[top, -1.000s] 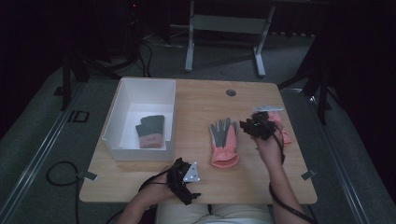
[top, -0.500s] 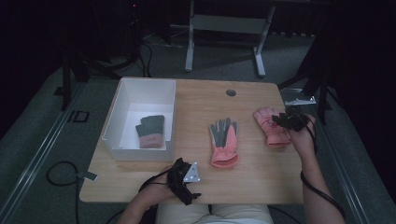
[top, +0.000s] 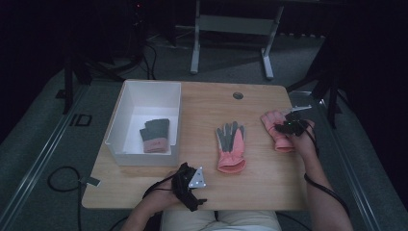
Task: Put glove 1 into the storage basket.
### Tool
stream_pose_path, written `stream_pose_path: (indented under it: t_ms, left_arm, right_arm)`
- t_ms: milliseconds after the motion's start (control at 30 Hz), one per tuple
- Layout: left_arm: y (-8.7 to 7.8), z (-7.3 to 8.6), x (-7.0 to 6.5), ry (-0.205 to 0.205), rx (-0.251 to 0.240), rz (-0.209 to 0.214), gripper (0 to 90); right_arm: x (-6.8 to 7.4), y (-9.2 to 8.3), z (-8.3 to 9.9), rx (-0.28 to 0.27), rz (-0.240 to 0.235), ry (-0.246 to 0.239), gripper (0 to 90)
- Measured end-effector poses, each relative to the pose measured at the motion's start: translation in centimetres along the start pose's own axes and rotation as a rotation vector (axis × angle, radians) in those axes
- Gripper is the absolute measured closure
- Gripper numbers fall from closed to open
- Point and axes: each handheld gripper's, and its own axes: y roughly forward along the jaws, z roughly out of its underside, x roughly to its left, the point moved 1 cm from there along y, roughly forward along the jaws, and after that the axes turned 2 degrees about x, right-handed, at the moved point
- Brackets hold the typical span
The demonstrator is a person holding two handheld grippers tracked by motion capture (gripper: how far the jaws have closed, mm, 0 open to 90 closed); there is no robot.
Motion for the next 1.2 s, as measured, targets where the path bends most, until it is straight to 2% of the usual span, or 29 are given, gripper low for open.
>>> stream_pose_path:
  t_ms: [100, 133, 167, 200, 267, 333, 367, 467, 600, 633, 667, 700, 767, 800, 833, 867, 933, 1033, 1200]
  left_arm:
    - [0.0, 0.0, -0.1, 0.003, 0.002, -0.002, 0.7]
    - [0.0, 0.0, -0.2, 0.004, -0.002, -0.003, 0.7]
    - [0.0, 0.0, -0.2, 0.004, -0.002, -0.003, 0.7]
    - [0.0, -0.1, -0.2, 0.002, -0.003, -0.003, 0.7]
    - [0.0, -0.1, -0.1, 0.000, -0.005, 0.001, 0.7]
    - [0.0, -0.1, -0.1, -0.002, -0.010, 0.001, 0.7]
    - [0.0, -0.1, -0.1, -0.001, -0.009, 0.004, 0.7]
    - [0.1, -0.2, -0.2, 0.003, -0.006, 0.005, 0.7]
    - [0.2, -0.2, -0.3, 0.005, -0.001, 0.004, 0.7]
    - [0.2, -0.2, -0.2, 0.007, -0.001, 0.002, 0.7]
    - [0.2, -0.2, -0.2, 0.004, -0.002, 0.002, 0.7]
    - [0.2, -0.2, -0.2, 0.005, -0.001, 0.001, 0.7]
    - [0.1, -0.2, -0.2, 0.006, -0.001, 0.001, 0.7]
    - [0.1, -0.2, -0.2, 0.005, -0.001, 0.000, 0.7]
    - [0.1, -0.2, -0.2, 0.004, -0.002, -0.001, 0.7]
    - [0.1, -0.3, -0.2, 0.007, -0.004, -0.002, 0.7]
    - [0.0, -0.3, -0.2, 0.012, -0.001, -0.006, 0.7]
    - [-0.1, -0.3, -0.2, 0.011, -0.006, -0.007, 0.7]
    - [-0.2, -0.3, -0.1, 0.010, -0.010, -0.012, 0.7]
  right_arm:
    - [0.2, 0.2, 0.1, 0.005, 0.016, -0.015, 57.0]
    - [0.4, 0.3, 0.0, 0.012, 0.024, -0.010, 67.8]
    - [0.4, 0.3, 0.0, 0.012, 0.024, -0.010, 67.8]
    - [0.5, 0.3, 0.0, 0.015, 0.023, -0.008, 71.8]
    - [0.6, 0.4, -0.1, 0.026, -0.005, 0.030, 82.0]
    - [0.6, 0.3, -0.2, 0.026, -0.011, 0.042, 82.9]
    - [0.4, 0.1, -0.3, 0.030, -0.019, 0.070, 84.1]
    - [0.6, -1.2, -0.7, 0.025, 0.007, 0.119, 85.1]
    - [1.5, -4.4, -1.0, -0.022, 0.030, 0.174, 85.4]
    - [1.8, -5.7, -1.0, -0.046, 0.031, 0.203, 85.4]
    - [2.7, -7.6, -0.9, -0.067, 0.047, 0.207, 85.4]
    - [2.7, -7.6, -0.9, -0.067, 0.047, 0.207, 85.4]
    - [3.5, -9.2, -0.8, -0.086, 0.047, 0.218, 85.4]
    - [4.3, -10.5, -0.4, -0.097, 0.062, 0.227, 85.4]
    - [4.3, -10.5, -0.4, -0.097, 0.062, 0.227, 85.4]
    - [5.1, -11.4, 0.0, -0.105, 0.060, 0.251, 85.4]
    - [5.5, -11.6, 0.2, -0.109, 0.059, 0.254, 85.4]
    - [7.0, -11.9, 1.0, -0.104, 0.066, 0.250, 85.4]
    - [7.9, -11.1, 1.9, -0.085, 0.053, 0.263, 85.4]
